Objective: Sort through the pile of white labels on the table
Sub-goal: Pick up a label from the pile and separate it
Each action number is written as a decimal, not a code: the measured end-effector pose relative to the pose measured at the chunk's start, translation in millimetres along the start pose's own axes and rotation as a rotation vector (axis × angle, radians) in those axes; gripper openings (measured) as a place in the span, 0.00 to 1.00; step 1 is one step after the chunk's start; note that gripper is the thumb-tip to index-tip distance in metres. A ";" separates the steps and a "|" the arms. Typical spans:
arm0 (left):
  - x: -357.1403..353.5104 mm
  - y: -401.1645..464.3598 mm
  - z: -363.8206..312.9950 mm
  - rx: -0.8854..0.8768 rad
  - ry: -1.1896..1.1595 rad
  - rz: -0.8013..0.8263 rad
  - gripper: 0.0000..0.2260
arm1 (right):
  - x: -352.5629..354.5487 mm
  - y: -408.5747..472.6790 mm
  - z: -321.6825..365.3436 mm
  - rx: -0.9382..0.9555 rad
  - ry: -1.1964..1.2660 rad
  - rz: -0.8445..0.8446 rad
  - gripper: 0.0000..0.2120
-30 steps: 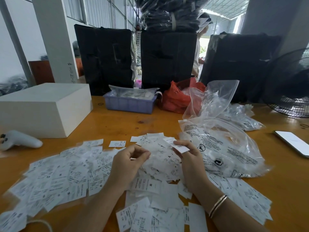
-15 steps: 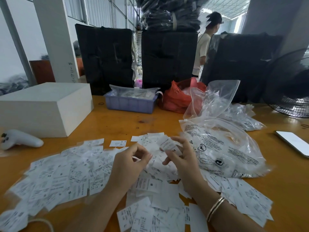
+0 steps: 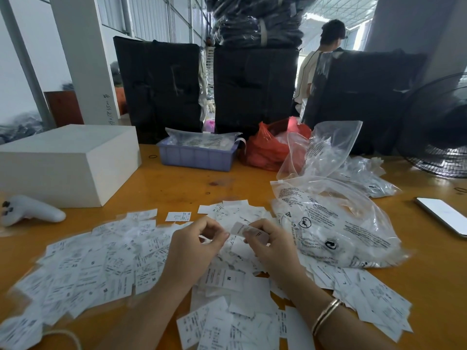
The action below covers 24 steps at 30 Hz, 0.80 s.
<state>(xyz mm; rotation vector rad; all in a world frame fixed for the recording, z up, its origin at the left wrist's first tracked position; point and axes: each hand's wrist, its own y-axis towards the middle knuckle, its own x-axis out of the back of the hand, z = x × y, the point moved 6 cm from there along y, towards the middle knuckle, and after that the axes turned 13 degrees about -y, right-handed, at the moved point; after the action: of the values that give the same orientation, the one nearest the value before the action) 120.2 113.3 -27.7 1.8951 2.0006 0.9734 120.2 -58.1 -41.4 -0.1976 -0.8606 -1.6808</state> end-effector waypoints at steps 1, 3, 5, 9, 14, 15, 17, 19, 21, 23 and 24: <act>-0.2 -0.1 -0.4 -0.003 0.004 0.007 0.11 | 0.6 -0.4 0.2 0.009 -0.022 -0.013 0.05; -0.7 0.0 -1.3 -0.020 0.010 0.024 0.12 | 3.3 -0.5 1.2 0.024 -0.048 -0.057 0.05; -1.1 0.0 -1.5 -0.028 0.008 0.035 0.10 | 6.9 -0.2 1.4 0.029 -0.042 -0.097 0.04; -1.6 0.0 -1.3 -0.036 0.016 0.038 0.08 | 8.4 -0.6 3.6 0.069 -0.021 -0.098 0.04; -2.1 0.2 -2.2 -0.047 0.024 0.047 0.10 | 1.8 -2.4 7.5 0.101 -0.055 -0.029 0.08; -2.3 0.1 -1.7 -0.049 0.025 0.053 0.08 | 1.0 -2.2 7.4 0.108 -0.077 -0.022 0.08; -3.3 0.3 -0.6 -0.065 0.053 0.072 0.03 | 0.1 -2.3 7.8 0.137 -0.138 -0.024 0.08; -3.5 1.3 -1.1 -0.089 0.087 0.071 0.02 | -0.6 -2.1 8.6 0.160 -0.196 -0.031 0.06; -3.5 2.2 -2.5 -0.113 0.094 0.070 0.02 | -0.3 -2.2 9.5 0.182 -0.256 -0.045 0.06; -4.9 1.8 -4.3 -0.126 0.102 0.099 0.02 | -1.2 -3.0 11.6 0.217 -0.324 -0.035 0.05; -6.1 1.1 -5.4 -0.134 0.113 0.119 0.02 | -3.0 -3.9 13.4 0.243 -0.357 -0.014 0.05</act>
<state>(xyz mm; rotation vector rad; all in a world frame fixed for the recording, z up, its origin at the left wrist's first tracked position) 118.9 105.7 -24.7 1.9442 1.8459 1.2388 113.5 -47.1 -35.2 -0.3307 -1.3262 -1.5607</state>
